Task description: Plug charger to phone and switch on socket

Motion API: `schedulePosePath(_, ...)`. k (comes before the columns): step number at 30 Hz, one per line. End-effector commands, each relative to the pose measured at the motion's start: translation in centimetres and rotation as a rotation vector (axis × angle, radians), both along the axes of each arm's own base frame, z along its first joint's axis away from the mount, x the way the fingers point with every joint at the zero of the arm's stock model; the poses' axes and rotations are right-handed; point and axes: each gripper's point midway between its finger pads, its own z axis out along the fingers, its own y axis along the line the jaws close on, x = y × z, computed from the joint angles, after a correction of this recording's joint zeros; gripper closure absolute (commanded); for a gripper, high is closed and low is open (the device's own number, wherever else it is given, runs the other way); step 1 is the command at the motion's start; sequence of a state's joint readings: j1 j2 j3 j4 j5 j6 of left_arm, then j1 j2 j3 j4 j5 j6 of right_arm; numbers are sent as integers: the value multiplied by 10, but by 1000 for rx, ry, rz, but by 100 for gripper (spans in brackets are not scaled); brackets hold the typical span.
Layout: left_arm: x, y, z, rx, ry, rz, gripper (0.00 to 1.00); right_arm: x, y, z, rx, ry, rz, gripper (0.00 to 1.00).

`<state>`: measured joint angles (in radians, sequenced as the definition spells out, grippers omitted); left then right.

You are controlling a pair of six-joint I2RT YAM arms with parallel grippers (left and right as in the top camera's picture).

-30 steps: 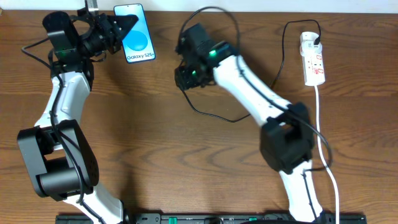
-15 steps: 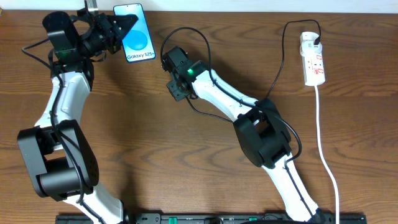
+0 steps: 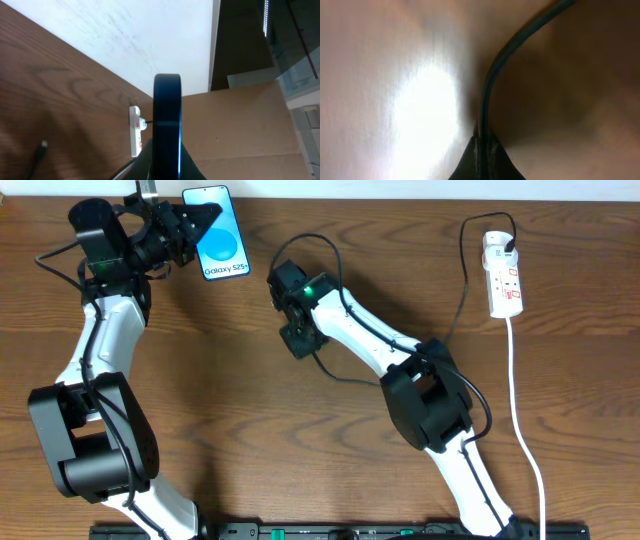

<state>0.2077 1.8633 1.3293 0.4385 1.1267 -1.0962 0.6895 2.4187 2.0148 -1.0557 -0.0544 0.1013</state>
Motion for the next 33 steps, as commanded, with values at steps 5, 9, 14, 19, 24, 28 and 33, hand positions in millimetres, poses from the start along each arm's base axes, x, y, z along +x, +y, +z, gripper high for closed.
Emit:
schedulePosePath(5, 0, 2, 9, 4, -28, -4, 93, -20, -10, 11, 2, 90, 31, 70)
schedulePosePath(9, 0, 2, 9, 3, -28, -5, 93, -5, -10, 16, 33, 61, -59, 58)
schedulePosePath(14, 0, 2, 9, 4, -28, -5, 92, 26, -8, 24, 108, 3, -234, 46)
schedulePosePath(19, -1, 1, 9, 2, -28, -12, 93, 55, -1, 28, 191, -66, -345, 43)
schedulePosePath(24, -2, 0, 9, 2, -28, -16, 93, 65, 7, 19, 223, -80, -419, 42)
schedulePosePath(28, -4, -1, 10, 2, -32, -34, 93, 66, 1, 2, 182, -79, -496, 44)
schedulePosePath(33, -5, -2, 10, 1, -32, -38, 93, 75, -8, -8, 127, -141, -528, 46)
